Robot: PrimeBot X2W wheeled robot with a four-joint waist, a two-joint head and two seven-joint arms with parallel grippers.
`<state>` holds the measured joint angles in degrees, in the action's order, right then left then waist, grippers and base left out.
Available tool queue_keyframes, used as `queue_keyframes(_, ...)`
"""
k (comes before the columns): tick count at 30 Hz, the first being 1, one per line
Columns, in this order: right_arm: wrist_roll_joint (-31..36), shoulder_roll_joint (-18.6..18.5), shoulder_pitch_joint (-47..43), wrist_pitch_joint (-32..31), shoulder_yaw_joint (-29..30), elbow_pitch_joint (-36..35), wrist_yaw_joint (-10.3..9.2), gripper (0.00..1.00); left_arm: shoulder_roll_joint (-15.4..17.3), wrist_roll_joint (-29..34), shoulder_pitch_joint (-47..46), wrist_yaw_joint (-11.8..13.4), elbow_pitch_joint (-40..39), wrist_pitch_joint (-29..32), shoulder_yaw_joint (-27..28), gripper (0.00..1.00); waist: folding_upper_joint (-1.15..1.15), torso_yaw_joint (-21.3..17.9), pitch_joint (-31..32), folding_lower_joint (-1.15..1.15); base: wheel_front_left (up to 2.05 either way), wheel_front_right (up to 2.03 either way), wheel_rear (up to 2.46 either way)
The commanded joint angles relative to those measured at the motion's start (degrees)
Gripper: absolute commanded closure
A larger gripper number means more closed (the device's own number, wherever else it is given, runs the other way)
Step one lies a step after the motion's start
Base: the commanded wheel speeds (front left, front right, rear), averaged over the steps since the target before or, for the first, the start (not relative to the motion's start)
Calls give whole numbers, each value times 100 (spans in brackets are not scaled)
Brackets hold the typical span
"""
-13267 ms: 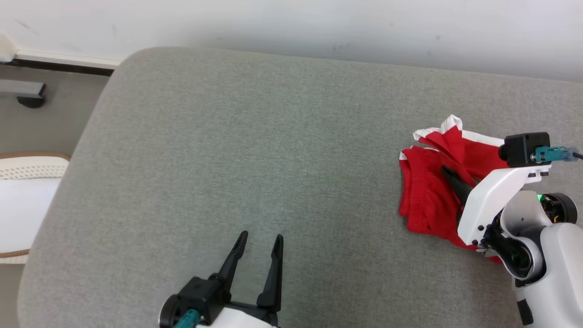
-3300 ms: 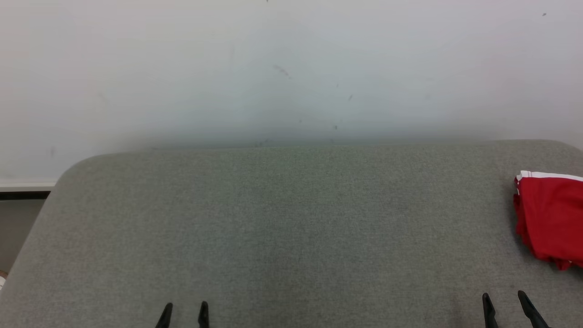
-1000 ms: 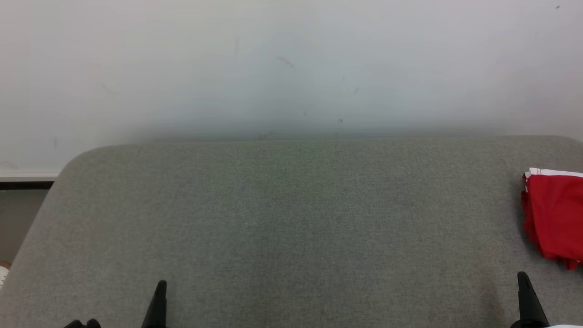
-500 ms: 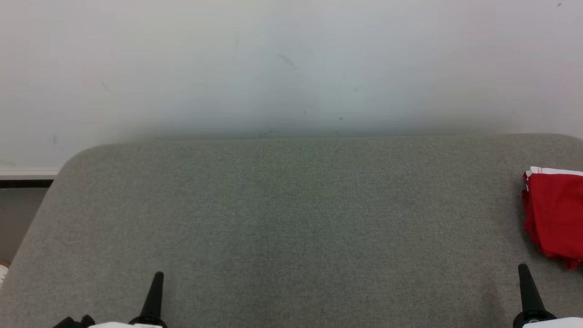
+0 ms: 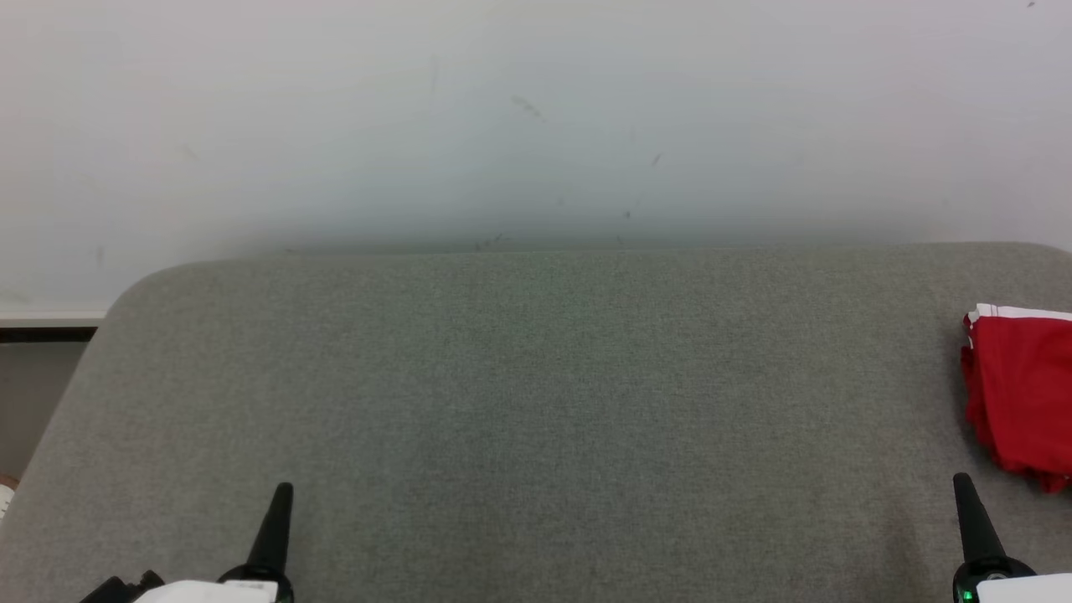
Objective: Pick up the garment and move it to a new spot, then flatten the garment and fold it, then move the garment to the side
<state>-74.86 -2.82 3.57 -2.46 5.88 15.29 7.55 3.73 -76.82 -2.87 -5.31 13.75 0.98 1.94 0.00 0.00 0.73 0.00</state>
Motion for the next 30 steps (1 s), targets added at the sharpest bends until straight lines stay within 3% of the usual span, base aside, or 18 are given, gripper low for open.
queue_keyframes(1, -135, -19, 123, -31, 23, -54, -8, 100, 43, -147, -100, -43, -19, 41, 50, 100, 0, 0, -3, 0, 0, 0, 0)
queue_keyframes(30, -1477, -13, 262, -356, 71, -129, -11, 100, 22, -1395, -309, -199, 19, 399, 295, 100, 0, 0, -72, 0, 0, 0, 0)
